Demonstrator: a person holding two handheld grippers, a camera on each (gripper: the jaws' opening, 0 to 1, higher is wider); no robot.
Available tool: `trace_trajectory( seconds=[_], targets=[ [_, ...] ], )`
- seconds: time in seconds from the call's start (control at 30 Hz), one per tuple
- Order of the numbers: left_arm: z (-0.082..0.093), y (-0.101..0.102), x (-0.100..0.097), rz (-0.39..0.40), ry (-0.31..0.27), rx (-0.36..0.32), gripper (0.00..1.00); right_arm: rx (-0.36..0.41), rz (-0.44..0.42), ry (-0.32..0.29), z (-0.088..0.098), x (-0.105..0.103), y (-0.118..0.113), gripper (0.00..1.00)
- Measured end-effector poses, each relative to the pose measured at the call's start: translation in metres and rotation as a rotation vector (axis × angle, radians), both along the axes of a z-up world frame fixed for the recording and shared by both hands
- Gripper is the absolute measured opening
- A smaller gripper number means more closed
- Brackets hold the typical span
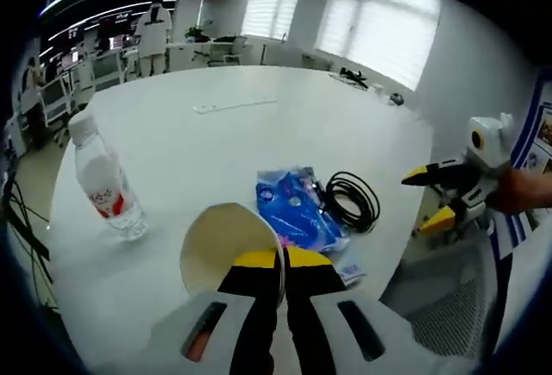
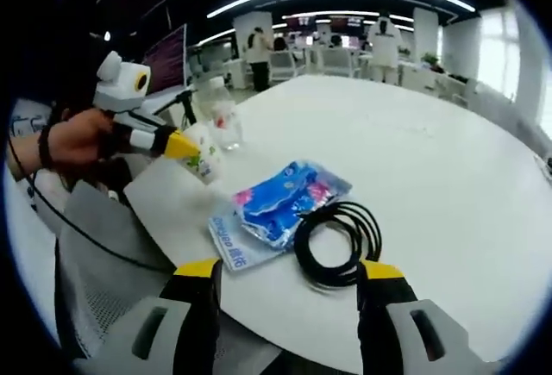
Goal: Arrange the tabletop items into an orderly group along one side of the table until the central work area is clear of visible clutter.
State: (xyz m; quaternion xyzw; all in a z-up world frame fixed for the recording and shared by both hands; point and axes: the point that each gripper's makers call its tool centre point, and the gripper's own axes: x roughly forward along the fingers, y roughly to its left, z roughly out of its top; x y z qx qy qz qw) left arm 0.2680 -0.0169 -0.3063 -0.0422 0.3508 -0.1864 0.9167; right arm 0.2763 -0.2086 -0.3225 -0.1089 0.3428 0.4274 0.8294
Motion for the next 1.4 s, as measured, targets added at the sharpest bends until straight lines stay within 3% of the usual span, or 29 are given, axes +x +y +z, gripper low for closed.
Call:
trace_trajectory(
  seconds=[0.27, 0.63, 0.83, 1.1, 1.4],
  targets=[
    [-0.008, -0.001, 0.003, -0.02, 0.016, 0.051, 0.0, 0.068, -0.07, 0.024, 0.01, -0.002, -0.001, 0.64],
    [-0.028, 0.005, 0.012, -0.096, 0.065, 0.236, 0.0, 0.087, -0.121, 0.024, 0.014, -0.001, -0.011, 0.63],
    [-0.048, 0.013, 0.015, -0.113, 0.089, 0.295, 0.0, 0.085, -0.148, 0.033, 0.012, -0.005, -0.019, 0.62],
    [-0.06, 0.022, 0.02, -0.152, 0.11, 0.4, 0.0, 0.093, -0.181, 0.048, 0.009, -0.005, -0.023, 0.62],
    [-0.061, 0.024, 0.028, -0.159, 0.117, 0.438, 0.0, 0.098, -0.195, 0.047, 0.013, 0.002, -0.025, 0.62]
  ],
)
